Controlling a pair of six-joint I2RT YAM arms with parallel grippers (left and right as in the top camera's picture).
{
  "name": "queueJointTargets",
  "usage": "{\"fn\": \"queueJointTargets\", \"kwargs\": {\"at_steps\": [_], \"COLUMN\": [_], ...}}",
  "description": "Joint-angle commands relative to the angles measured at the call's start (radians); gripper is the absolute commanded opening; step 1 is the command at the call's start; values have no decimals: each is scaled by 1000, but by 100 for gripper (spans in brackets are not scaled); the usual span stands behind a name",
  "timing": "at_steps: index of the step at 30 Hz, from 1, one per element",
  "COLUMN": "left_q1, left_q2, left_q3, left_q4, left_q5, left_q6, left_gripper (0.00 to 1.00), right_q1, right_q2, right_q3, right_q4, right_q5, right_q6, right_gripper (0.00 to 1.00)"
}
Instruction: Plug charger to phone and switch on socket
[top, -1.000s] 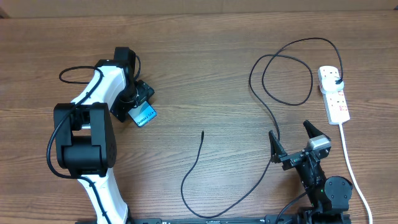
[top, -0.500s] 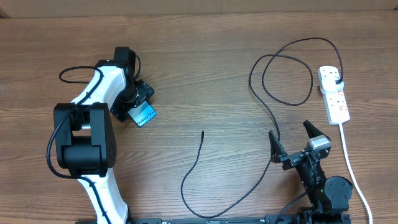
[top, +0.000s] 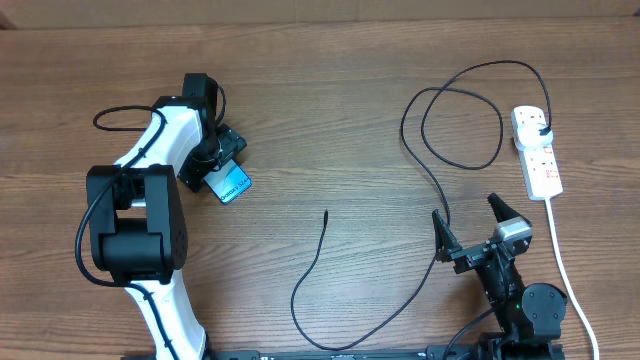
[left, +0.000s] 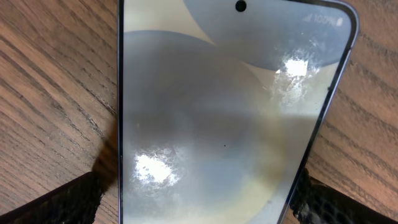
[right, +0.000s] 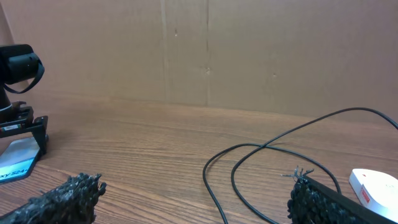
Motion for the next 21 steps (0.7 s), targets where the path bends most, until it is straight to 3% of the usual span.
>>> {"fn": "queueJointTargets", "kwargs": {"at_steps": [1,21], "left_q1": [9,9], "left_q2": [76,76], "left_q3": [-40,-40], "left_q4": [-25,-20], "left_q5": [-32,-38], "left_q6": [-21,-21], "left_gripper": [100,89], "right_q1": [5,5], "right_q2": [-7,-7], "right_q3": [-11,-11], "right_q4": [5,5], "right_q5": [7,7], "right_q6": [-2,-2], "right_gripper": [100,100]}}
